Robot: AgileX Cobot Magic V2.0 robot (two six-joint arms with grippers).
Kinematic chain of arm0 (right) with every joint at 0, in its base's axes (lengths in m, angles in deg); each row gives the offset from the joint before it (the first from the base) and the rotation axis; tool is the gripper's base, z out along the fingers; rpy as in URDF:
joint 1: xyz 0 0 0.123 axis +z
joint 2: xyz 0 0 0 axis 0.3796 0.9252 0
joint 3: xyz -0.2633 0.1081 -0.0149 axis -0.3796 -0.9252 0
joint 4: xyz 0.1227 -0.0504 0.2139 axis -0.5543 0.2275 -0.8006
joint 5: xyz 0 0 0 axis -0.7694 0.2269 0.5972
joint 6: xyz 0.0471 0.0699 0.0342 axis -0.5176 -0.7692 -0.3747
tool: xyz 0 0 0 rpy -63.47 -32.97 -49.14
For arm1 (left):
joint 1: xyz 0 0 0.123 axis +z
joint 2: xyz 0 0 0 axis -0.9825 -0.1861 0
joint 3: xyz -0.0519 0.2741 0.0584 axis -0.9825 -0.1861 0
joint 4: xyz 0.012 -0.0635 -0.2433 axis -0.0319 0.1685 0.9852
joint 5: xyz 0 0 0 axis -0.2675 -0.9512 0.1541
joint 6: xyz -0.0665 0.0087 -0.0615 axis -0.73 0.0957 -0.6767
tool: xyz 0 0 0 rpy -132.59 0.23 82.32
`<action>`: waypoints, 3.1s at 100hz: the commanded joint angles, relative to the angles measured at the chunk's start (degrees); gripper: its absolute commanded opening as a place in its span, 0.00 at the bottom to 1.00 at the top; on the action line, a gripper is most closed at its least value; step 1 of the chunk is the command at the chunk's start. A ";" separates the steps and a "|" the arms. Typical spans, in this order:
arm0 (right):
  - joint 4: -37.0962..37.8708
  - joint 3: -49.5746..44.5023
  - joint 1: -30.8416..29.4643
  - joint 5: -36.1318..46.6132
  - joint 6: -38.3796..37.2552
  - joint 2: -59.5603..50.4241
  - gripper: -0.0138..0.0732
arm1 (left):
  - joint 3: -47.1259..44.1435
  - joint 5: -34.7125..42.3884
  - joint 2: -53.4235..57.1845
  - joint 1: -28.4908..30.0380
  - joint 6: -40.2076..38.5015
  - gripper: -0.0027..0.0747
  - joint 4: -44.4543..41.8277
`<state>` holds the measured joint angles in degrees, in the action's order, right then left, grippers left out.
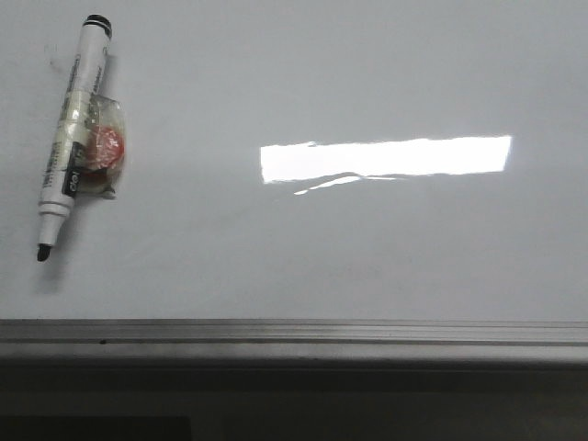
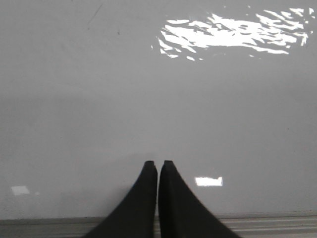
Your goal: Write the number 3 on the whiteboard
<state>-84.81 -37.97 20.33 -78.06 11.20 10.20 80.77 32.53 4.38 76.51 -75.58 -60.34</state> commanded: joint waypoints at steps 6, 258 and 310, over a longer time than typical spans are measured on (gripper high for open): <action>0.74 -1.38 -0.18 5.06 0.28 -0.87 0.10 | -1.88 6.76 1.47 0.09 -0.52 0.01 0.40; -17.14 11.71 0.44 -0.33 2.23 16.73 0.10 | 16.00 38.96 -57.02 -42.62 -1.02 0.01 14.12; -17.03 18.82 34.09 10.44 8.43 33.26 0.10 | 16.00 39.88 -51.96 -42.74 -1.02 0.01 -14.80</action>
<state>-101.82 -21.35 48.44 -77.88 16.92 38.95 95.36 67.78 -49.26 33.91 -76.16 -68.48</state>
